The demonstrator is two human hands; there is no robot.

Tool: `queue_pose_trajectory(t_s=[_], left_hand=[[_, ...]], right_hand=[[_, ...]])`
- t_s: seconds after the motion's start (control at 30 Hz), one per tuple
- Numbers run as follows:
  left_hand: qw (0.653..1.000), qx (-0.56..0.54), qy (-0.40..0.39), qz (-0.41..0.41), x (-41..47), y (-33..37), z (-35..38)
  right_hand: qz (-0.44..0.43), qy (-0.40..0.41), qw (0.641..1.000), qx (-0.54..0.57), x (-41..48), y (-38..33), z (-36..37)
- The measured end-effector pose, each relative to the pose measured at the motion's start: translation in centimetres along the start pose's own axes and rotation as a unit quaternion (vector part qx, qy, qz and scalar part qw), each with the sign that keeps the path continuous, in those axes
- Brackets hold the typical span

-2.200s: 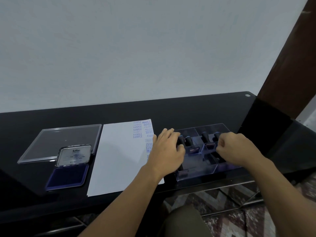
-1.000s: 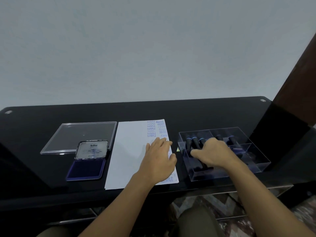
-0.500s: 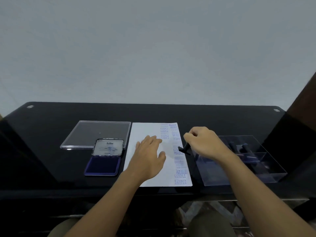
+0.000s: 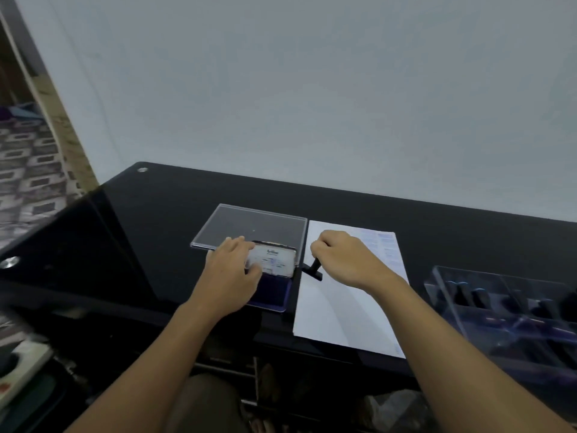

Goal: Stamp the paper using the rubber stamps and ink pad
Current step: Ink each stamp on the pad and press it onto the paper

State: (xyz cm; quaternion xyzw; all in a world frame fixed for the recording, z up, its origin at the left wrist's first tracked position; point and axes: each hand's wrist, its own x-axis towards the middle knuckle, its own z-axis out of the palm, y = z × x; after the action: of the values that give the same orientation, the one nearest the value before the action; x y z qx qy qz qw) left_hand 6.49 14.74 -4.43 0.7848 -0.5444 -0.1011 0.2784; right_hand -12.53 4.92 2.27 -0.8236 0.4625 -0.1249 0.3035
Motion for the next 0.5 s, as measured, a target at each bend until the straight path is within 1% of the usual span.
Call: queue_pose_trajectory(t_s=[0.17,0.33,0.5], left_hand=[[0.999,0.021,0.019,-0.045,0.0,-4.2,-1.0],[0.998,0.024,0.049,-0.042,-0.1,-6.5,-0.8],[0.997,0.032,0.026,-0.063,0.0,-7.7,0.8]], right_hand=[[-0.027,-0.030,0.999,-0.026,1.7,-2.7,2.7],[-0.038,-0.070,0.996,-0.043,2.9,-4.1,4.8],[-0.089,-0.098,0.987,-0.094,3.6,-4.6,6.5]])
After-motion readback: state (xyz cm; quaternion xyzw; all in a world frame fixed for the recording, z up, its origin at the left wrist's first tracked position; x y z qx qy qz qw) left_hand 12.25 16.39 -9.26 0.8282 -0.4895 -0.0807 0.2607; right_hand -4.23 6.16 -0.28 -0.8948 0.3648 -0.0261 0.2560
